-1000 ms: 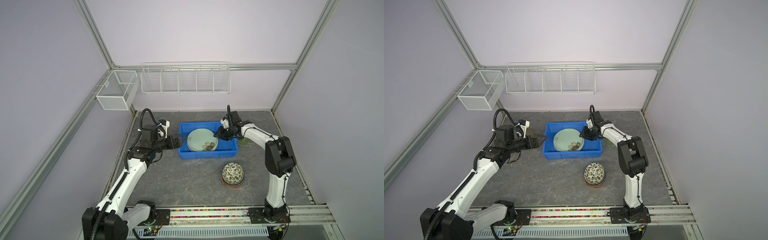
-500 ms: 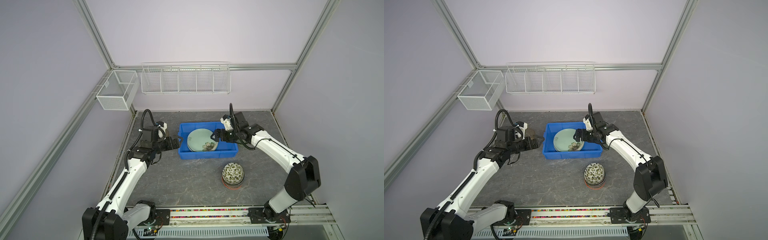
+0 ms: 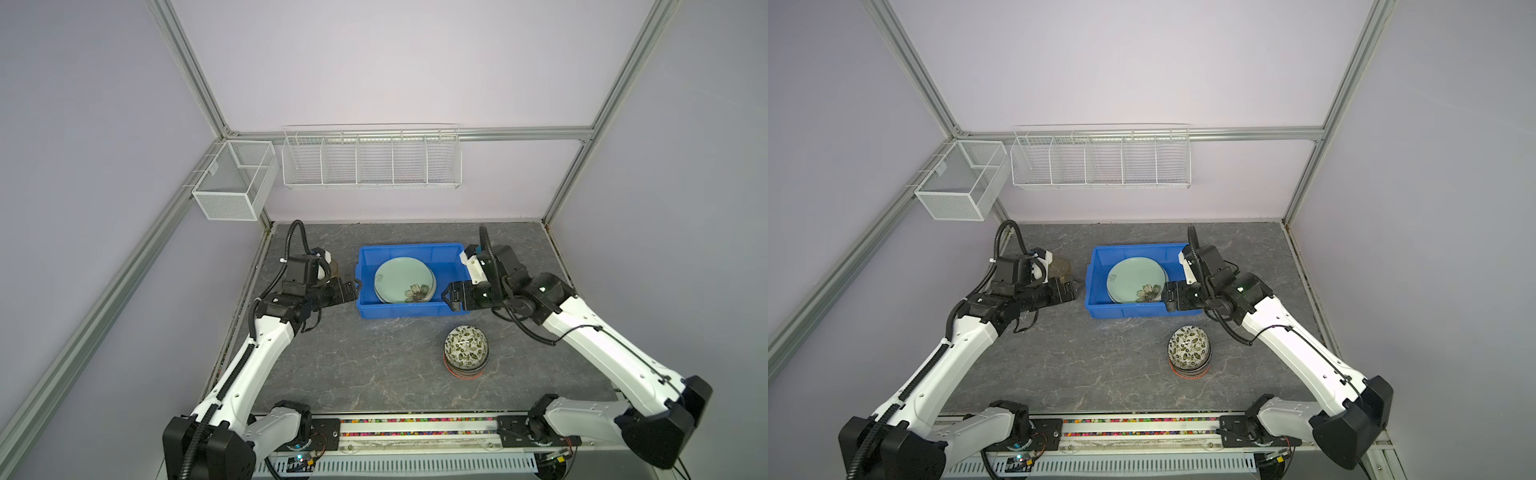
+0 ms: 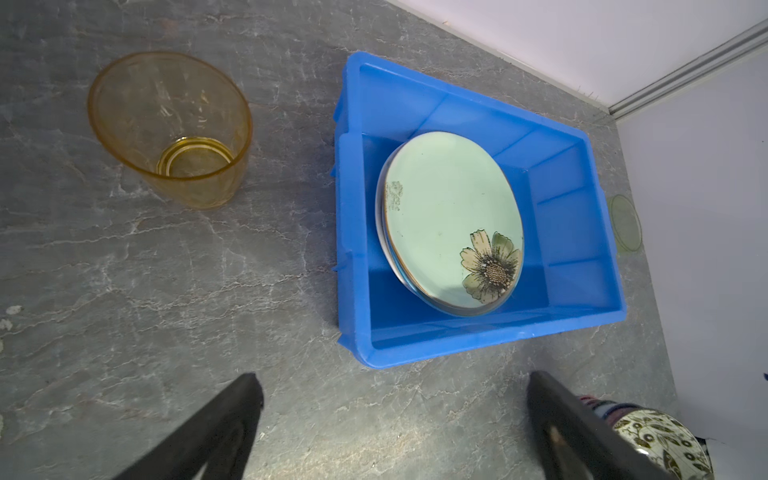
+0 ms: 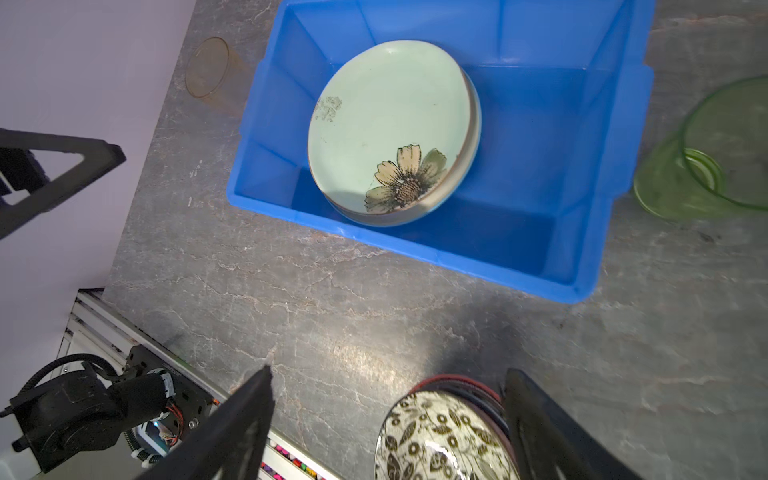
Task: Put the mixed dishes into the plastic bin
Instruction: 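Move both grippers to the leaf-print bowl on top of the bowl stack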
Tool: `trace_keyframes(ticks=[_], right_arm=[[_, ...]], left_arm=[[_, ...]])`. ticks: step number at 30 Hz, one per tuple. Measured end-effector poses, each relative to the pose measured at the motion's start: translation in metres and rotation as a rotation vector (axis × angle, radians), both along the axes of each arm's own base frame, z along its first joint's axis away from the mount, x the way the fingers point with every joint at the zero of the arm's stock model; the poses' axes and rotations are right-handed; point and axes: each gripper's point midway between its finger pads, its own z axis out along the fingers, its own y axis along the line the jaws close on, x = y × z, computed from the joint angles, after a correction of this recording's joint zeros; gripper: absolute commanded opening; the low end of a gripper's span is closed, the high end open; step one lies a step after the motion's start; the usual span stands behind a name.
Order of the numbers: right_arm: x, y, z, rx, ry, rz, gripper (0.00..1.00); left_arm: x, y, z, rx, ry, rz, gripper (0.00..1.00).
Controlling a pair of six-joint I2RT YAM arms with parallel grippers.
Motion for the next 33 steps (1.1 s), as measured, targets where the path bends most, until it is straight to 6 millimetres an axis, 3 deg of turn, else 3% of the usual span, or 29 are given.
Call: trace_keyframes(ticks=[4, 7, 16, 19, 33], right_arm=[[-0.021, -0.027, -0.004, -0.078, 0.027, -0.064, 0.95], [-0.039, -0.044, -0.011, -0.136, 0.057, -0.093, 1.0], [-0.079, -0.082, -0.036, -0.262, 0.148, -0.148, 0.68], [-0.084, -0.084, -0.043, -0.295, 0.171, -0.146, 0.62], [-0.079, -0.069, -0.07, -0.395, 0.234, -0.108, 0.55]], left_arm=[[-0.011, -0.04, 0.02, -0.02, -0.027, -0.11, 0.99], [-0.022, -0.063, 0.021, -0.06, 0.0, -0.175, 0.99], [-0.057, -0.115, 0.022, -0.156, 0.051, -0.317, 0.99], [-0.065, -0.124, 0.016, -0.179, 0.071, -0.331, 0.99], [-0.077, -0.143, 0.006, -0.282, 0.127, -0.349, 0.99]])
